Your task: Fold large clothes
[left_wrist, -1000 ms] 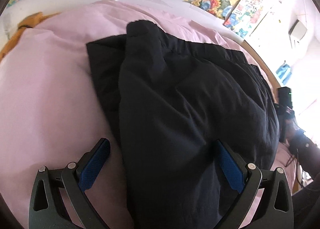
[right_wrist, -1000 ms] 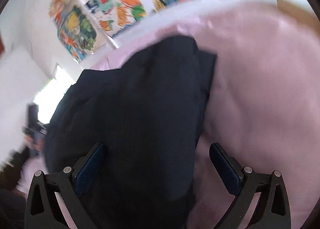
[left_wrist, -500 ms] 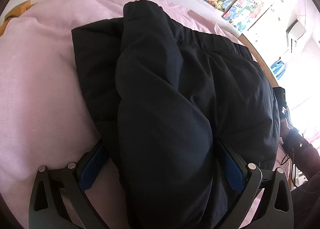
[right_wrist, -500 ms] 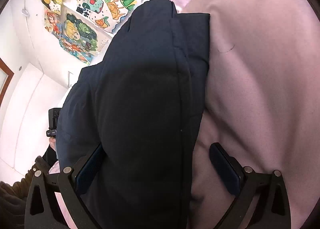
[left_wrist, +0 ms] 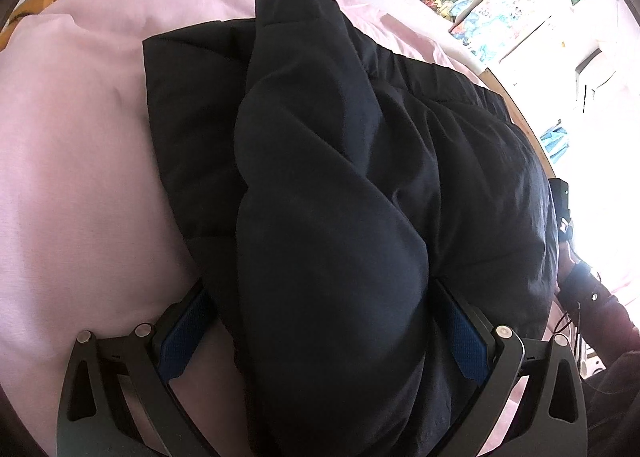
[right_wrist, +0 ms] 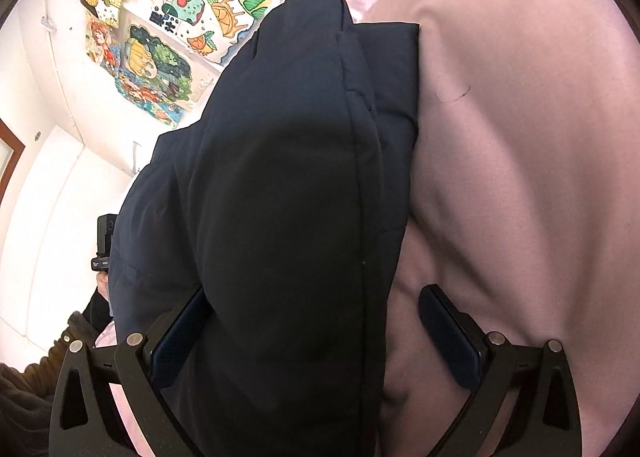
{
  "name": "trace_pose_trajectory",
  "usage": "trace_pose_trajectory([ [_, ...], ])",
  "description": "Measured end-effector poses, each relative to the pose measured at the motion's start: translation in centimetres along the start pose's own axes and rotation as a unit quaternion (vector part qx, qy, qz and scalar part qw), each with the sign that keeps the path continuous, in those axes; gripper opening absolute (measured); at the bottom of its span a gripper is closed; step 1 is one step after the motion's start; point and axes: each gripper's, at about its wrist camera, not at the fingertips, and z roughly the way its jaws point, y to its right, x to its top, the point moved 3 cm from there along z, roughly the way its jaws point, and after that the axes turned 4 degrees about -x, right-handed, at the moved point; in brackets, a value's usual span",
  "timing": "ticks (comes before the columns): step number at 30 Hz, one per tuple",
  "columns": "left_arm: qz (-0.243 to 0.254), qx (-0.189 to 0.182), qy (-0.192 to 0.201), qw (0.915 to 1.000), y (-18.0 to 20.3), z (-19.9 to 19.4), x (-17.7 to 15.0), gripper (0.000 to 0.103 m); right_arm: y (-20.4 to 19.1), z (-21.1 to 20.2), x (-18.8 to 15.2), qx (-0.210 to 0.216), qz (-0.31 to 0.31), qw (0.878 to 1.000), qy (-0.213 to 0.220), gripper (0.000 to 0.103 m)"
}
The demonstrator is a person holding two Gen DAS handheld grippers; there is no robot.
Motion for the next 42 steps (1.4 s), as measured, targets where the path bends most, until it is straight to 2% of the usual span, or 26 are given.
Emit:
trace_pose_trajectory([
  [5,-0.009,0.000,0.008,0.9999,0.6,0.0,0.0,0.098,-0.5,0.4,0.4,-0.011,0.011,1.000,-0.021,0.103],
  [9,-0.035,-0.004,0.022,0.9991,0.5,-0.6,-0.4,0.080,-1.0,0.9,0.5,-0.014,0.018,0.999,-0.033,0.102],
  [11,-0.052,0.004,0.032,0.9981,0.4,-1.1,-0.6,0.068,-1.3,1.2,0.5,-0.005,0.022,0.999,-0.038,0.089],
  [12,-0.060,0.007,0.039,0.9974,0.4,-1.3,-0.7,0.058,-1.5,1.3,0.4,-0.001,0.027,0.999,-0.039,0.085],
  [15,-0.072,0.024,0.058,0.9954,1.2,-1.9,-0.9,0.037,-1.8,1.0,0.3,-0.013,0.025,0.999,-0.032,0.069],
  [19,-0.079,0.071,0.079,0.9912,3.3,-2.8,-1.0,0.019,-2.6,0.0,0.0,-0.027,0.027,0.999,-0.012,0.046],
  [22,-0.069,0.104,0.091,0.9881,5.5,-4.1,-0.9,0.014,-3.6,-1.2,-0.1,-0.046,0.025,0.999,0.000,0.033],
  [25,-0.060,0.113,0.100,0.9867,8.0,-6.1,-0.8,0.013,-6.0,-2.7,0.0,-0.089,-0.002,0.996,-0.001,0.026],
  [28,-0.052,0.116,0.103,0.9865,11.0,-8.8,-1.2,0.013,-9.1,-5.0,-0.2,-0.119,-0.034,0.992,0.005,0.025],
  [34,-0.035,0.116,0.130,0.9841,16.9,-14.2,-3.7,0.013,-13.7,-11.1,-1.9,-0.130,-0.036,0.991,0.021,0.025],
  [39,-0.033,0.118,0.142,0.9822,19.7,-17.4,-8.2,0.013,-16.9,-15.3,-5.2,-0.126,-0.044,0.990,0.038,0.025],
  [42,-0.030,0.125,0.145,0.9811,20.6,-18.4,-10.6,0.013,-18.4,-16.9,-8.4,-0.131,-0.051,0.989,0.041,0.025],
])
